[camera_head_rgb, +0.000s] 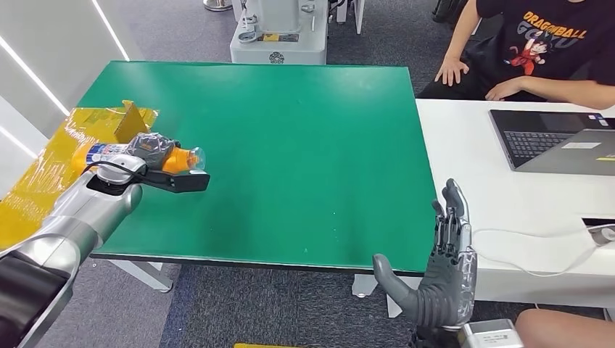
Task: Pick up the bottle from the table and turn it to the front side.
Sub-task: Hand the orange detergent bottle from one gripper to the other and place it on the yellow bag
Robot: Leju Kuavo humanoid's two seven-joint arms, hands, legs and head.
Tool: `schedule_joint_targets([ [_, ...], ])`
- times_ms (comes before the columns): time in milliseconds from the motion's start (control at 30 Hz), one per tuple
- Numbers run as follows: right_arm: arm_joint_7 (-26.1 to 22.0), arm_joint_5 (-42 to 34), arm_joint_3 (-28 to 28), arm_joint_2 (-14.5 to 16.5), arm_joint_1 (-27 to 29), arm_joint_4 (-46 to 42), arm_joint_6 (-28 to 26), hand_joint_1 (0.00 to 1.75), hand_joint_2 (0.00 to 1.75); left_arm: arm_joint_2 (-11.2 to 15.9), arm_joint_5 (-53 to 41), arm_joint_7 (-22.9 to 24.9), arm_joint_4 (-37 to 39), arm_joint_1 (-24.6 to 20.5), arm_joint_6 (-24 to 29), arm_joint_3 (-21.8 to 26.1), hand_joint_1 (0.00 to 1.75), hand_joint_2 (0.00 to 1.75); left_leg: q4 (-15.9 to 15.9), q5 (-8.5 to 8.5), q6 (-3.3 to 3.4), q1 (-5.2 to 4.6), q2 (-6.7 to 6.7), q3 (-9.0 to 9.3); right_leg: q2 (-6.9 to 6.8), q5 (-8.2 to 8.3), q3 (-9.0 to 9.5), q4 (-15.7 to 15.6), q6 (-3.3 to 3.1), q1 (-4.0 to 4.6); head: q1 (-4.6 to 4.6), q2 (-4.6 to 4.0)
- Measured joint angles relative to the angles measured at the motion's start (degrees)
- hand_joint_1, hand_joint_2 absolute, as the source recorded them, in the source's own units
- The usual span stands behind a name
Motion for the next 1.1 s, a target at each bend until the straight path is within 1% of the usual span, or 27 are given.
schedule_joint_targets([
  [267,0.2,1.0,0.1,0.0,0.9,-0.4,-0.6,0.0,1.75,2.4,0.7,0.3,0.0,2.1,0.0,2.6,1.75,1.75,-0.1,0.0,-0.01,0.01,-0.01,0.0,-0.01,-0.03,-0.03,0.0,-0.03,0.01,-0.01,0.0],
  [433,0.6,1.4,0.1,0.0,1.5,-0.6,-0.4,0.0,1.75,3.6,0.6,-0.4,0.1,3.0,0.7,3.9,1.75,1.75,-0.1,0.0,-0.01,0.0,-0.01,0.0,-0.01,-0.03,-0.02,0.0,-0.03,0.01,0.01,0.0],
  [733,1.5,1.6,0.6,-0.2,1.7,-1.3,0.8,0.0,1.75,5.8,-1.2,-1.2,0.1,3.4,0.5,4.8,1.75,1.75,0.0,0.0,-0.01,0.0,-0.02,0.0,-0.02,-0.02,-0.02,0.0,-0.03,0.01,0.0,0.0],
  [867,1.5,1.6,0.7,-0.9,2.1,-1.4,0.3,0.0,1.75,6.3,-2.2,-1.7,0.1,3.4,0.0,4.9,1.75,1.75,0.0,0.0,-0.01,0.0,-0.02,0.0,-0.02,-0.02,-0.02,0.0,-0.03,0.01,0.0,0.0],
  [1100,1.6,1.7,0.8,-1.9,2.8,-1.4,-0.6,0.0,1.75,6.3,-3.4,-1.7,0.1,3.6,-0.8,4.9,1.75,1.75,0.0,0.0,-0.01,0.0,-0.01,0.0,-0.01,-0.02,-0.02,0.0,-0.03,0.01,0.0,0.0],
])
